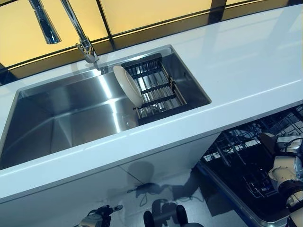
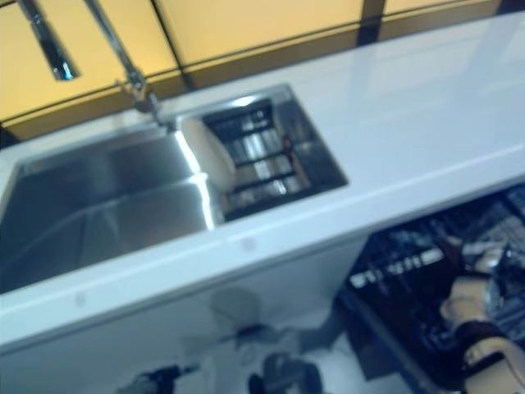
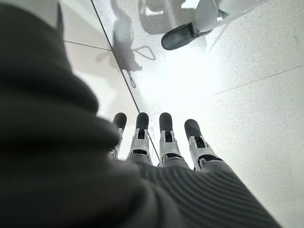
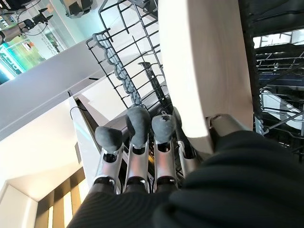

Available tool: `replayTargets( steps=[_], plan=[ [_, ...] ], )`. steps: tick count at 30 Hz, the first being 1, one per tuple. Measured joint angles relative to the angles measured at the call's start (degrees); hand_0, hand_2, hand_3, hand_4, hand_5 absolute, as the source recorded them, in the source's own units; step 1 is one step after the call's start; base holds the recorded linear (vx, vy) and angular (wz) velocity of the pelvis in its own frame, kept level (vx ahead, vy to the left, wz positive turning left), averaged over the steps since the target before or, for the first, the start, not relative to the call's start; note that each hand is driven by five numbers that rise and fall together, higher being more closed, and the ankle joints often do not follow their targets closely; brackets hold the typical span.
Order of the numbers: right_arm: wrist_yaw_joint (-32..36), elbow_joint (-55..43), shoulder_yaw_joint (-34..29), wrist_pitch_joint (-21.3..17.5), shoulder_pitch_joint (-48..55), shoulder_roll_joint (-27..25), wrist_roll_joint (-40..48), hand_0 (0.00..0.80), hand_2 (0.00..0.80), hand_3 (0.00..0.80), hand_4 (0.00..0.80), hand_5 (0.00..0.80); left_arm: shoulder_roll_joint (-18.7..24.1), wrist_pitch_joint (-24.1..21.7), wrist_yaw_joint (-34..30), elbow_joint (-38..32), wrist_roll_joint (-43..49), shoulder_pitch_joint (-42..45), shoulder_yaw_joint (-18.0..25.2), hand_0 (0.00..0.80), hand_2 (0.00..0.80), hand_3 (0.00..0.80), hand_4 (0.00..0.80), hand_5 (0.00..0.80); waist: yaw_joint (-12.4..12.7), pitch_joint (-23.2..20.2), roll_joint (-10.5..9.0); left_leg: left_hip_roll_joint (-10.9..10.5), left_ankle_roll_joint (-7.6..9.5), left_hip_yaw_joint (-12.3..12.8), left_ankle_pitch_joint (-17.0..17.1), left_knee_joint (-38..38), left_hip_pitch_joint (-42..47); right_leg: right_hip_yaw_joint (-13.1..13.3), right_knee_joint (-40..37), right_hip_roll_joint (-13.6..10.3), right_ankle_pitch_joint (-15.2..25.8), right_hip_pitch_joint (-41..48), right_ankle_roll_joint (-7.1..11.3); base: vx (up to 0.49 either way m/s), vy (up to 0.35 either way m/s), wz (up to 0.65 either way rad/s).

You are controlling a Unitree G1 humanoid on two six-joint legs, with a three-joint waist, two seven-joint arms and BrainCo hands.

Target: Take plates into dishwasher

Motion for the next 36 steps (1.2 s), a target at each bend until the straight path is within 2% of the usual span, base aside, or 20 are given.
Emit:
replayTargets(
  steps=[9, 10, 11, 12, 15, 24, 33, 36],
  plan=[
    [-0.3, 0.2, 0.0, 0.0, -0.2, 0.0, 1.2, 0.8, 0.8, 0.8, 0.8, 0.8, 0.0, -0.3, -0.1, 0.0, 0.0, 0.0, 0.0, 0.0, 0.0, 0.0, 0.0, 0.0, 0.1, 0.0, 0.05, 0.0, 0.01, -0.1, 0.0, 0.0, 0.0, -0.1, 0.1, 0.0, 0.0, 0.0, -0.04, 0.0, 0.0, 0.0],
    [-1.0, 0.2, 0.0, 0.0, -0.2, 0.0, 2.2, 0.665, 0.665, 0.665, 0.665, 0.665, 0.0, -0.3, -0.1, 0.0, 0.0, 0.0, 0.0, 0.0, 0.0, 0.0, 0.0, 0.0, 0.1, 0.0, 0.05, 0.0, 0.02, -0.1, 0.0, 0.0, 0.0, -0.1, 0.1, 0.0, 0.0, 0.0, -0.04, 0.0, 0.0, 0.0],
    [-1.6, 0.3, 0.0, 0.0, -0.2, 0.0, 3.3, 0.21, 0.21, 0.21, 0.21, 0.21, 0.0, -0.3, -0.1, 0.0, 0.0, 0.0, 0.0, 0.0, 0.0, 0.0, 0.0, 0.0, 0.1, 0.0, 0.05, 0.0, 0.03, -0.1, 0.0, 0.0, 0.0, -0.1, 0.1, 0.0, 0.0, 0.1, -0.04, 0.0, 0.0, 0.0],
    [-1.9, 0.3, 0.0, -0.2, -0.2, 0.0, 4.0, 0.0, 0.0, 0.0, 0.0, 0.0, 0.0, -0.3, -0.1, 0.0, 0.0, -0.1, 0.0, 0.0, 0.0, 0.0, 0.0, 0.0, 0.1, 0.0, 0.05, 0.0, 0.04, -0.1, 0.0, 0.0, 0.0, -0.1, 0.2, 0.0, 0.0, 0.1, -0.04, 0.0, 0.0, 0.0],
    [-2.1, 0.2, 0.0, -0.5, -0.1, 0.9, 7.2, 0.0, 0.0, 0.0, 0.0, 0.0, 0.0, -0.3, -0.1, 0.0, 0.0, -0.1, 0.0, 0.0, 0.0, 0.0, 0.0, 0.0, 0.0, -0.1, 0.06, -0.1, 0.1, -0.1, 0.1, 0.0, 0.0, -0.1, 0.2, 0.0, 0.1, 0.1, -0.04, 0.0, 0.0, 0.0],
    [-2.1, 0.1, 0.0, -0.8, 0.1, 1.4, 9.1, 0.0, 0.0, 0.0, 0.0, 0.0, 0.0, -0.3, -0.4, 0.1, 0.0, 0.1, 0.0, 0.0, 0.0, 0.0, 0.0, 0.0, 0.0, -0.2, -0.24, -0.2, 0.14, -0.1, 0.1, 0.0, 0.4, 0.0, 0.2, 0.0, 0.1, 0.4, 0.0, 0.0, 0.0, 0.0],
    [-2.0, 0.0, -0.2, -0.7, 0.2, 1.3, 9.8, 0.0, 0.0, 0.0, 0.0, 0.0, 0.3, -0.3, -0.5, 0.9, 0.3, 0.2, 0.1, 0.0, 0.0, 0.0, 0.0, 0.0, -0.1, -1.5, -2.62, -0.3, 0.16, -0.1, 0.1, 0.0, 0.5, 0.0, 0.2, -0.1, 0.1, 0.6, 0.03, 0.005, 0.012, 0.0],
    [-1.4, -1.3, -0.2, -0.6, 0.1, -0.2, 9.7, 0.0, 0.0, 0.0, 0.0, 0.0, 0.3, -0.3, -0.5, 0.9, 0.7, 0.2, 0.1, 0.0, 0.0, 0.0, 0.0, 0.0, -0.1, -1.9, -3.32, -0.4, 0.23, 0.0, 0.1, 0.0, 0.6, 0.1, 0.2, -0.1, 0.2, 0.6, 0.14, 0.017, 0.052, -0.01]
  ],
)
